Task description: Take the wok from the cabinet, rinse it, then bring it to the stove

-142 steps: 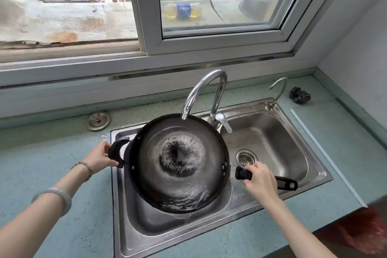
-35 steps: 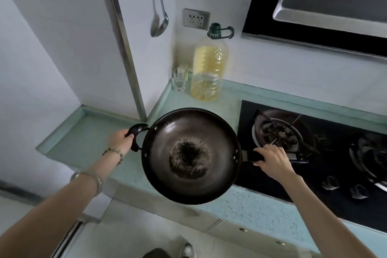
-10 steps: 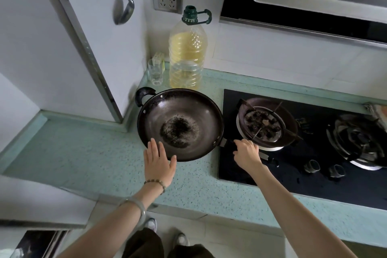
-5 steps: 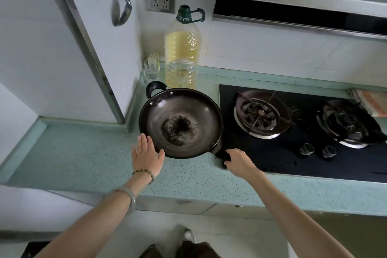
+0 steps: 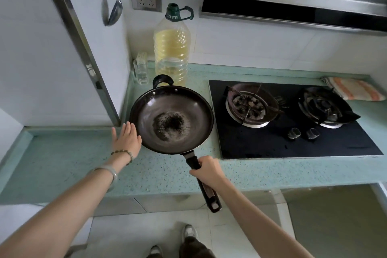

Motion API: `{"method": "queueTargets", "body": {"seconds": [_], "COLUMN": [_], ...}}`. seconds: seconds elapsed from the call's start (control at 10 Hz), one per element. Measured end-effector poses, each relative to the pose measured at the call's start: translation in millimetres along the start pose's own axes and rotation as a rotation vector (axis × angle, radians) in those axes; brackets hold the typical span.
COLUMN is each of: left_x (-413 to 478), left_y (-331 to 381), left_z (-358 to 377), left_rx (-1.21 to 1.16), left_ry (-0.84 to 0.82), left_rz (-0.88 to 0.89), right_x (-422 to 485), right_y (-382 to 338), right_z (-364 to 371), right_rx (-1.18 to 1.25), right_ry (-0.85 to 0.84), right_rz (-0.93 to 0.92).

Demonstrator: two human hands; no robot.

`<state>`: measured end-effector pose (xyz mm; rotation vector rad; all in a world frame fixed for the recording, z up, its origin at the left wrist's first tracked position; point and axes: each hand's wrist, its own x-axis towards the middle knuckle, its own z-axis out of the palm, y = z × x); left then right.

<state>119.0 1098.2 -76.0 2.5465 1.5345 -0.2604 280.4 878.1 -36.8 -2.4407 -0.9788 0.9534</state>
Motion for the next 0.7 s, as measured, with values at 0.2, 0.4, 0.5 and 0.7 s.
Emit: {"method": "queueTargets", "body": {"seconds": [0.2,0.4,0.5,0.7], "left_x": [12,14,11,4], "left_y": [-11,-16,-19,-30], "left_z": [-4,-3,-5,-15], "left_rx": [-0.019,-0.087,-0.116,-0.216], "left_ry": [-0.005,-0.011,-0.013,-0.109], "left_rz": [0.009,0.028,0.048,0.137], "right_x": [-9,-16,-22,-30], "right_y": [-22,-36,-47,-50], "right_z": [24,40,47,31], "right_rx": [0.031,0.063,0.070,-0.006], "right_ry": [0.014,0.032,0.048,-0.071], "right_rz": [0.035,0.053,0.034,-0.007]}}
